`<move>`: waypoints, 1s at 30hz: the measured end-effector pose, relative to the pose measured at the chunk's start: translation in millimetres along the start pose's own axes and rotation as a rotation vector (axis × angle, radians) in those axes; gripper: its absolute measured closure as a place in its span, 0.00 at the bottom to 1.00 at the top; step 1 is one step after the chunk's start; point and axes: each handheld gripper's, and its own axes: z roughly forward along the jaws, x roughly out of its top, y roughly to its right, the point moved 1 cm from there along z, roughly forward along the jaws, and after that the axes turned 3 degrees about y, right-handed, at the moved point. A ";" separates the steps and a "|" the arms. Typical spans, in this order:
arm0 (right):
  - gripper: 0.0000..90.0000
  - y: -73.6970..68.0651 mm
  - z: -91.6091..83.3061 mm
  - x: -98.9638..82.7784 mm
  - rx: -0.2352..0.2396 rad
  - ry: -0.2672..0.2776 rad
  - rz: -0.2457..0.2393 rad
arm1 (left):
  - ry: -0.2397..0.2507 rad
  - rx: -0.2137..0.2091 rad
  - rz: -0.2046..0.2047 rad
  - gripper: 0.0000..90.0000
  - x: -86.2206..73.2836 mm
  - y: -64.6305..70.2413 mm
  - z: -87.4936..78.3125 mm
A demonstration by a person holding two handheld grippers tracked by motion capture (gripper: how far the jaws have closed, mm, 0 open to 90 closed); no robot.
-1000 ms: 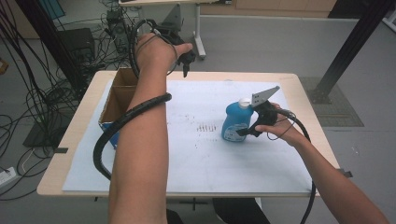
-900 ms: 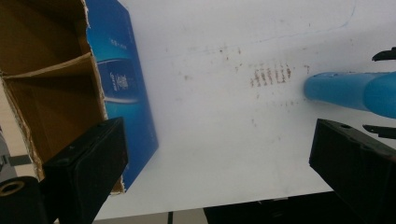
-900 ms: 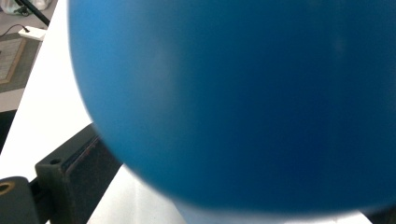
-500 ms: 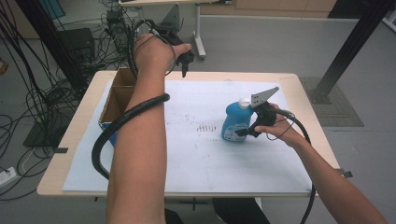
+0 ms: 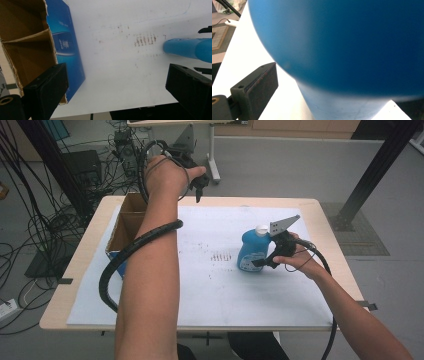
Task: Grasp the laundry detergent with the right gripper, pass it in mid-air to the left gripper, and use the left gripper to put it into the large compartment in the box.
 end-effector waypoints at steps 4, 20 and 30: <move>0.02 0.1 -0.6 -0.2 -0.006 0.002 0.003 | -0.001 -0.001 0.003 0.06 0.4 1.0 0.0; 0.02 -0.8 -1.5 1.0 -0.008 0.004 0.002 | 0.004 -0.001 0.006 0.06 1.1 2.9 -1.4; 0.02 -1.3 -0.1 1.4 -0.010 0.003 0.002 | 0.001 0.001 0.003 0.06 0.7 1.3 -1.4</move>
